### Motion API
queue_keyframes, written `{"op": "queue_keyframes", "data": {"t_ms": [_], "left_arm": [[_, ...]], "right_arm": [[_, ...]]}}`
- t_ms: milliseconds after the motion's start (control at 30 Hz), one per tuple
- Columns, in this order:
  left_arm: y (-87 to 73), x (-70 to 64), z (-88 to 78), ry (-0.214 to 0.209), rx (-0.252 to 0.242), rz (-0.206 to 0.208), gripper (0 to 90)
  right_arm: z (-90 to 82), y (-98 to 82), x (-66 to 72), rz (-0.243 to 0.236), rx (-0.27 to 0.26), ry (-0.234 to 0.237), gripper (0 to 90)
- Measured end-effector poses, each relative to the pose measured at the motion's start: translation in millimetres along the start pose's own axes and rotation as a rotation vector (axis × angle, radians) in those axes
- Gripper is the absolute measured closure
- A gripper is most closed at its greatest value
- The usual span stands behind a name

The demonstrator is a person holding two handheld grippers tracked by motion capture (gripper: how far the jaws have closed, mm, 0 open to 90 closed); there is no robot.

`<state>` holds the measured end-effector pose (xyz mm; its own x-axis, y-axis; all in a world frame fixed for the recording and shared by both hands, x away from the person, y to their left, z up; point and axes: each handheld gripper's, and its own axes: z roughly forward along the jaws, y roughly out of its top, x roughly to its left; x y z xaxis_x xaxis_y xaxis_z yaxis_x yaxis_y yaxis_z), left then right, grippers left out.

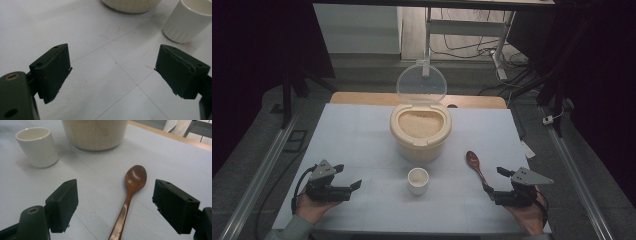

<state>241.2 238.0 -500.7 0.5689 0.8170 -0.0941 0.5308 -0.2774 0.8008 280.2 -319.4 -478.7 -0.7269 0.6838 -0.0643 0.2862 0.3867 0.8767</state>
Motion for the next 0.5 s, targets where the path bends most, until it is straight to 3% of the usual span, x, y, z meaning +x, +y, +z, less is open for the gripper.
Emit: {"op": "queue_keyframes", "data": {"t_ms": [233,500], "left_arm": [[-0.7,-2.3,0.1,0.002,0.010,-0.002,12.2],[-2.5,1.4,-0.7,0.008,0.011,-0.012,11.7]], "right_arm": [[0.0,-0.5,-0.6,0.024,0.008,0.002,22.2],[-0.2,1.5,2.8,0.013,0.014,-0.001,23.8]]}}
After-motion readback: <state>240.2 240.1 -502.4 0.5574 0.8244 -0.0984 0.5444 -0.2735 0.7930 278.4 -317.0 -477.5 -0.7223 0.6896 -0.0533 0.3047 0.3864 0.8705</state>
